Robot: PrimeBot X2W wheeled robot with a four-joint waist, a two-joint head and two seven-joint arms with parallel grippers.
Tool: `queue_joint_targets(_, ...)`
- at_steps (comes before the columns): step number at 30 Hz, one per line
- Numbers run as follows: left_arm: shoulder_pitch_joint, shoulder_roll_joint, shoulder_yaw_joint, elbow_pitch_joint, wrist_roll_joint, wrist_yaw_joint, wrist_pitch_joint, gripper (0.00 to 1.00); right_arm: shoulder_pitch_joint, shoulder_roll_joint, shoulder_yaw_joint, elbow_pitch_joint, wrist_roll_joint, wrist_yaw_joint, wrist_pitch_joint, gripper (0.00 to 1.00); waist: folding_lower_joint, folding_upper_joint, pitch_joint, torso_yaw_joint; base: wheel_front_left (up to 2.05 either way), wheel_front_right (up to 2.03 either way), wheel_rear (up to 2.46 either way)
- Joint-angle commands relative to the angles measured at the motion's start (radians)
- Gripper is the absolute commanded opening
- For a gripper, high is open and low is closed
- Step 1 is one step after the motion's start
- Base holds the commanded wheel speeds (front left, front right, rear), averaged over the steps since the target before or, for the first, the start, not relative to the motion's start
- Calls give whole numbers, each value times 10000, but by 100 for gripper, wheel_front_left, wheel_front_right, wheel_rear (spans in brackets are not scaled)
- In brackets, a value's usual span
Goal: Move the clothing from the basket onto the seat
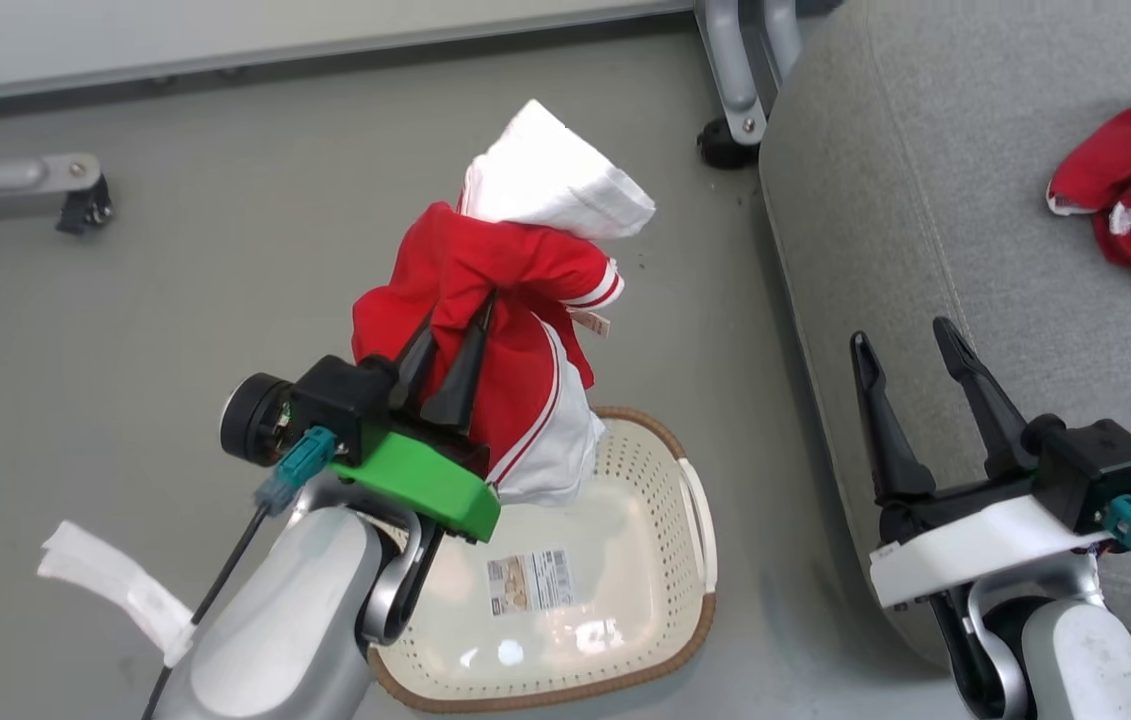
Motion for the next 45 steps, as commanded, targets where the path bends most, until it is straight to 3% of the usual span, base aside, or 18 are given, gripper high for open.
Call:
queue_joint_targets(1,296,118,152,-366,90,64,-50,0,185,-32,-17,-78,-75,1,64,100,1,0,-570,219,0,0,0)
queue_joint_targets(12,1325,233,934,-2754,442,189,-47,0,753,-30,76,-288,-158,1,525,100,1,0,-1450,368,0,0,0)
queue_joint_targets(19,1977,365,1034,-3541,538,292,-46,0,1128,-30,239,-339,-144,1,758,100,1,0,-1971,389,0,0,0)
queue_joint_targets(30,2969,602,954,-4147,259,536,100,0,1749,-30,446,-487,-95,1,1064,100,1,0,-2581,361,0,0,0)
queue_joint_targets(45,3101,699,803,-4206,36,461,295,0,1878,-30,584,-537,15,1,1154,100,1,0,-2680,370,0,0,0)
